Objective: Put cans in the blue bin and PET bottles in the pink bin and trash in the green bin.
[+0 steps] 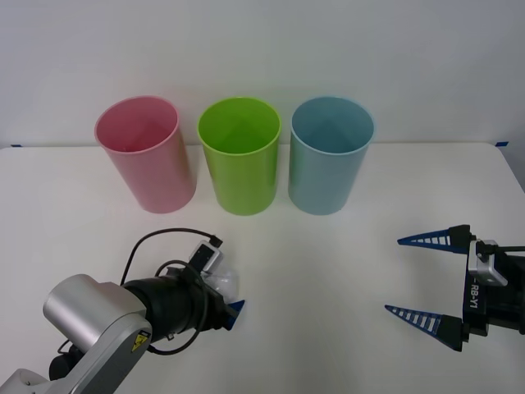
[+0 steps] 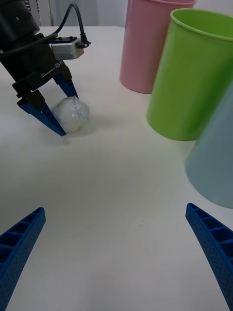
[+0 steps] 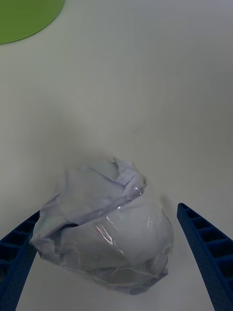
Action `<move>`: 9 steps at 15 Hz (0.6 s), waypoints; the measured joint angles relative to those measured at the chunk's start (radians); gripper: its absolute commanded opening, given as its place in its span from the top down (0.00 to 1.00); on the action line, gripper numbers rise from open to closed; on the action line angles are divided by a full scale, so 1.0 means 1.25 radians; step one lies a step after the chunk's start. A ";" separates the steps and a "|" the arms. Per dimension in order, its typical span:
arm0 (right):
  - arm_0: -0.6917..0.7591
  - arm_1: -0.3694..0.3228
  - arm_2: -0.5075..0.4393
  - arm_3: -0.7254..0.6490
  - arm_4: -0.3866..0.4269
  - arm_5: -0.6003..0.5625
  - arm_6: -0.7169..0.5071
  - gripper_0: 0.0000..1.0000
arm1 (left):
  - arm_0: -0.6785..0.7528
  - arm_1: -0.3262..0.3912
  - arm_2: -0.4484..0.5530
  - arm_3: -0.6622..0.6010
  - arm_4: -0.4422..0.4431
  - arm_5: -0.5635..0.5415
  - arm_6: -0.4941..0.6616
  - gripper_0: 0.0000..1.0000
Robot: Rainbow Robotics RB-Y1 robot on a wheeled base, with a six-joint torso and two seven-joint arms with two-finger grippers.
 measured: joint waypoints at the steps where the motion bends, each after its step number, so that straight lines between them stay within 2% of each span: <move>1: 0.000 0.000 0.000 0.000 0.000 0.000 0.000 0.00 | 0.000 -0.002 0.000 0.000 -0.001 0.000 0.001 0.24; 2: 0.000 0.000 0.000 0.000 0.000 0.000 0.000 0.00 | 0.001 -0.002 0.000 0.000 -0.003 0.000 0.001 0.47; 3: 0.000 0.000 0.000 0.000 0.000 0.000 0.000 0.00 | 0.001 -0.002 0.001 0.000 -0.004 0.000 0.000 0.75; 4: 0.000 0.000 0.000 0.000 0.000 0.000 0.000 0.00 | 0.001 -0.002 0.000 0.000 -0.005 0.002 0.000 0.88; 5: 0.000 0.000 0.000 0.000 0.000 0.000 0.000 0.00 | 0.001 0.000 0.000 0.000 -0.004 0.003 0.000 0.93; 9: 0.000 0.000 0.000 0.000 0.000 0.000 0.000 0.00 | 0.013 0.011 0.001 0.003 0.003 0.029 -0.028 0.99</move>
